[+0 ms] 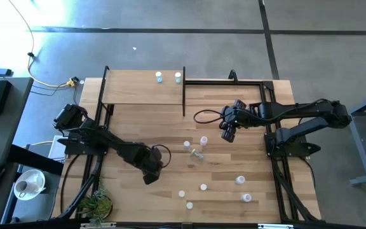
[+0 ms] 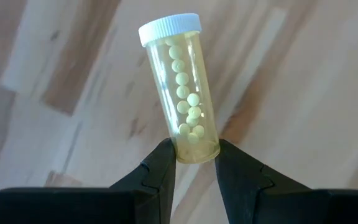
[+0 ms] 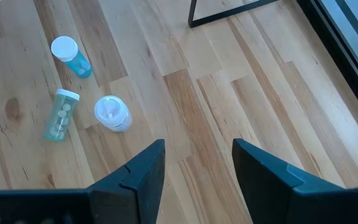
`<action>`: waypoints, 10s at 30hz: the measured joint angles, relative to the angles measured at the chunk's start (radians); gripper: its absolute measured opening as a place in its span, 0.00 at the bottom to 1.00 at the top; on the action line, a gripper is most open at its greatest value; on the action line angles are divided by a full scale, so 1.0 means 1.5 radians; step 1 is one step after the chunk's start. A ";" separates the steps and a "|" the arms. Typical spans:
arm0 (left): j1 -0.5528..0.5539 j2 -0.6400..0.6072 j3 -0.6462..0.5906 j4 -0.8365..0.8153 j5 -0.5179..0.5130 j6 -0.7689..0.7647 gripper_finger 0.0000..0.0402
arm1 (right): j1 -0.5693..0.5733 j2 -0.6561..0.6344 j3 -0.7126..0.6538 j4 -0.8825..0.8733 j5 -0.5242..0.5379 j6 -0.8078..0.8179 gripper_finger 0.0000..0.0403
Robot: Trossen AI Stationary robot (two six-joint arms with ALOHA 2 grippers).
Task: Pick and place medicine bottles onto shelf by color
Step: Put the top right yellow pill bottle on the shelf
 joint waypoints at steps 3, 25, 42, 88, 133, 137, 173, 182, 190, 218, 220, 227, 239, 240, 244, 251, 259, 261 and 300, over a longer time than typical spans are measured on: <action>0.000 0.000 0.000 0.033 0.001 0.018 0.23 | 0.000 0.000 0.000 0.000 0.000 0.000 0.44; -0.050 -0.198 0.001 0.022 -0.141 0.024 0.23 | 0.000 0.000 0.000 -0.005 0.000 0.001 0.44; -0.094 -0.349 -0.209 0.165 -0.270 -0.064 0.23 | 0.000 0.000 0.000 0.001 0.000 0.002 0.44; -0.013 -0.421 -0.380 0.634 -0.354 0.374 0.23 | 0.000 0.075 0.000 0.742 -0.147 -0.273 0.44; 0.199 -0.583 -0.380 0.719 -0.388 0.623 0.23 | -0.151 0.228 0.337 0.547 -0.317 -0.273 0.44; 0.226 -0.601 -0.380 0.711 -0.381 0.623 0.23 | -0.150 0.293 0.409 0.510 -0.318 -0.305 0.44; 0.349 -0.605 -0.380 0.678 -0.469 0.779 0.23 | -0.219 0.592 0.787 0.279 -0.459 -0.332 0.44; 0.349 -0.605 -0.380 0.693 -0.448 0.832 0.23 | -0.208 0.591 0.786 0.280 -0.463 -0.350 0.44; 0.349 -0.605 -0.380 0.726 -0.393 0.853 0.23 | -0.194 0.594 0.786 0.283 -0.463 -0.338 0.44; 0.348 -0.605 -0.380 0.762 -0.334 0.849 0.23 | -0.163 0.594 0.785 0.295 -0.421 -0.359 0.44; 0.348 -0.605 -0.380 0.770 -0.318 0.849 0.23 | -0.163 0.594 0.785 0.295 -0.421 -0.359 0.44; 0.348 -0.605 -0.380 0.779 -0.309 0.837 0.23 | -0.163 0.594 0.785 0.295 -0.422 -0.355 0.44; 0.348 -0.605 -0.380 0.779 -0.309 0.836 0.23 | -0.163 0.594 0.785 0.295 -0.422 -0.355 0.29; 0.348 -0.605 -0.380 0.779 -0.309 0.836 0.23 | -0.163 0.594 0.785 0.295 -0.422 -0.355 0.29; 0.348 -0.605 -0.380 0.784 -0.308 0.832 0.23 | -0.163 0.594 0.785 0.295 -0.422 -0.342 0.28; 0.348 -0.604 -0.380 0.787 -0.308 0.829 0.23 | -0.163 0.594 0.785 0.295 -0.422 -0.337 0.28; 0.348 -0.604 -0.380 0.788 -0.308 0.829 0.23 | -0.163 0.594 0.785 0.295 -0.422 -0.337 0.28; 0.348 -0.604 -0.380 0.788 -0.308 0.821 0.24 | -0.163 0.594 0.785 0.295 -0.422 -0.337 0.28; 0.322 -0.626 -0.375 0.753 -0.464 0.798 0.51 | -0.235 0.596 0.785 0.425 -0.361 -0.292 0.28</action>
